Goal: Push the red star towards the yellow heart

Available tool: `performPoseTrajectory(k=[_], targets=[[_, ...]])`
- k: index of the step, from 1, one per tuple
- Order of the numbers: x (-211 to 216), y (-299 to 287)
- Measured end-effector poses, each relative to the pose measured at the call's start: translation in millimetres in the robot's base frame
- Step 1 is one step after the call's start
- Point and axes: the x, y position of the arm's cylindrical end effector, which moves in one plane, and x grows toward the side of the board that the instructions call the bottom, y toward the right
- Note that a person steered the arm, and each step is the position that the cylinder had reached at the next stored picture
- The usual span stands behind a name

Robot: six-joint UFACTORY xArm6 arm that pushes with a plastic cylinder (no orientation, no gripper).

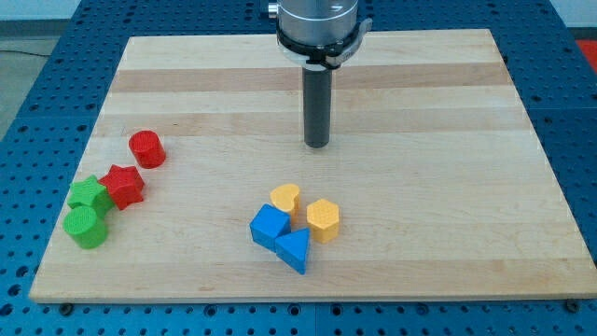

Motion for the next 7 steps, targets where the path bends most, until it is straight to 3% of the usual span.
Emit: performPoseTrajectory(k=[2,3,5,6,7], targets=[[-10.9,-14.3],[-37.7,-55.4],[-47.9,-261.0],[-43.4,-309.1],[-22.8,-283.4]])
